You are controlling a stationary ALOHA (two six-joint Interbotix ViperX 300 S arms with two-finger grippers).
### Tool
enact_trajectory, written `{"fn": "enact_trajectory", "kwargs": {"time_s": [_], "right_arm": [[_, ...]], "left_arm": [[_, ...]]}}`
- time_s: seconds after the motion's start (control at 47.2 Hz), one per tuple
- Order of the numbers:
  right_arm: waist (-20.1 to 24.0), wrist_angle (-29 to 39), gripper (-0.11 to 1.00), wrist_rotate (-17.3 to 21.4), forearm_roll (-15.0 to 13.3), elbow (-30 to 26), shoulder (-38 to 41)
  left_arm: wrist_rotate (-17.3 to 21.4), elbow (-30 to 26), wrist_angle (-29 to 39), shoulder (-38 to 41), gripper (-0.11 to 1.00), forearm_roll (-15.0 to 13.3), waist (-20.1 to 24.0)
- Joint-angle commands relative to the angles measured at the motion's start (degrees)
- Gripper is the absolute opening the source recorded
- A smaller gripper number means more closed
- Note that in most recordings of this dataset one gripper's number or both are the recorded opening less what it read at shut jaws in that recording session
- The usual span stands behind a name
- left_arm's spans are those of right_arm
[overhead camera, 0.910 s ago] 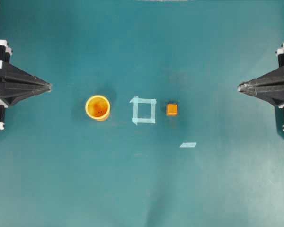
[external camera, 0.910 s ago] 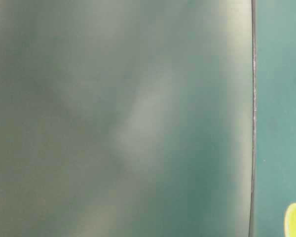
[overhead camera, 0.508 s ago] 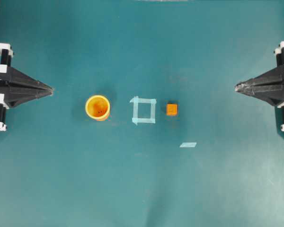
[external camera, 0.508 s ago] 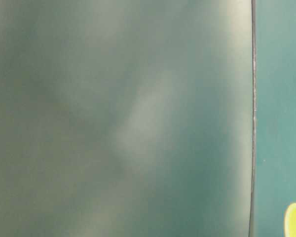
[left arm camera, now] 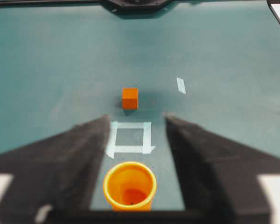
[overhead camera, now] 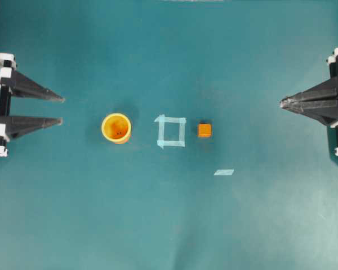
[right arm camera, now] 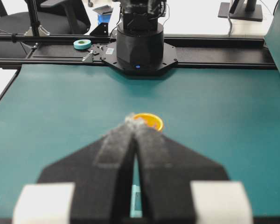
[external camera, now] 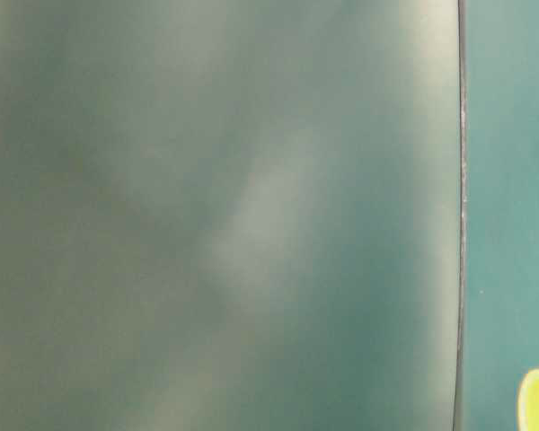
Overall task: Move the cup to the left with left arm.
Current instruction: 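Open the left gripper while it stays at its start position, then move the open left gripper right toward the orange cup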
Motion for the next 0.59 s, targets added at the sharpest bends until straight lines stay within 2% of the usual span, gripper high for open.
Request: {"fn": "enact_trajectory", "kwargs": {"time_s": [0.0, 0.063, 0.339, 0.571], "right_arm": [[0.0, 0.4, -0.01, -0.1, 0.0, -2.0, 0.2], [0.0, 1.3, -0.01, -0.1, 0.0, -2.3, 0.1], [0.0, 3.3, -0.01, -0.4, -0.2, -2.8, -0.3], [0.0, 3.2, -0.01, -0.4, -0.3, -2.9, -0.3]], "left_arm": [[-0.2, -1.2, 0.2, 0.5, 0.56, 0.1, -0.1], [-0.4, -1.1, 0.8, 0.6, 0.63, -0.1, -0.2], [-1.1, -0.8, 1.4, 5.5, 0.61, 0.0, -0.2], [-0.8, 0.1, -6.2, 15.6, 0.64, 0.0, -0.2]]}}
